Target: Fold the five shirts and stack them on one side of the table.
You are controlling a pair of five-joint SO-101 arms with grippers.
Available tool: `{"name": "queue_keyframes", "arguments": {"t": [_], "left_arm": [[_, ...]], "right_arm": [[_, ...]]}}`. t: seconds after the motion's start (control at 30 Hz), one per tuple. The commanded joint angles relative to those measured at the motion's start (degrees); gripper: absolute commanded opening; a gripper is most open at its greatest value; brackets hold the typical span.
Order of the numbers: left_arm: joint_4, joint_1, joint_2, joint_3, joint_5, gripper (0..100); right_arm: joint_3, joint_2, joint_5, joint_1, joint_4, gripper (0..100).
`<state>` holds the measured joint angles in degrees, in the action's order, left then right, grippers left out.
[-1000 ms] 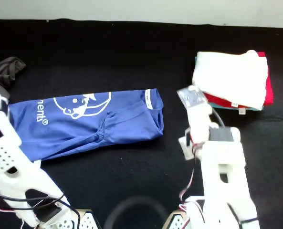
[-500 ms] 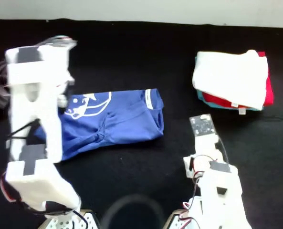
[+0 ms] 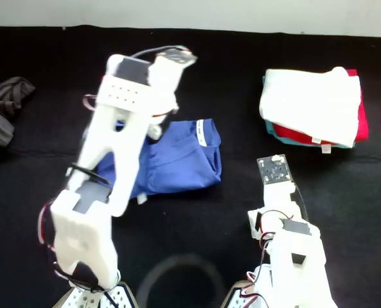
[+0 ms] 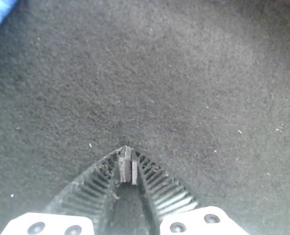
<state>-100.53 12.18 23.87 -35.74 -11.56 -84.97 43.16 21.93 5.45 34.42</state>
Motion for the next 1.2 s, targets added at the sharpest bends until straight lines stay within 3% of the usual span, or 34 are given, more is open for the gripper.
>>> {"name": "queue_keyframes", "arguments": {"t": [0.0, 0.53, 0.83, 1.03, 1.17], "left_arm": [[-0.4, 3.6, 3.2, -8.3, 0.6, 1], [-0.4, 14.1, 23.3, -30.1, 6.2, 1], [-0.4, 14.4, 31.9, -40.3, 6.2, 2], [-0.5, 13.1, 32.3, -44.6, 6.3, 20], [-0.8, 10.9, 32.2, -47.8, 6.3, 19]], "right_arm": [[-1.0, 0.0, 0.3, 2.1, -1.4, 0.6], [-1.0, 0.0, 0.3, 2.0, -1.5, 0.6], [-1.0, 0.0, 0.3, 2.0, -1.5, 0.6], [-1.0, 0.0, 0.2, 2.0, -1.5, 0.6], [-1.0, 0.0, 0.2, 2.0, -1.5, 0.6]]}}
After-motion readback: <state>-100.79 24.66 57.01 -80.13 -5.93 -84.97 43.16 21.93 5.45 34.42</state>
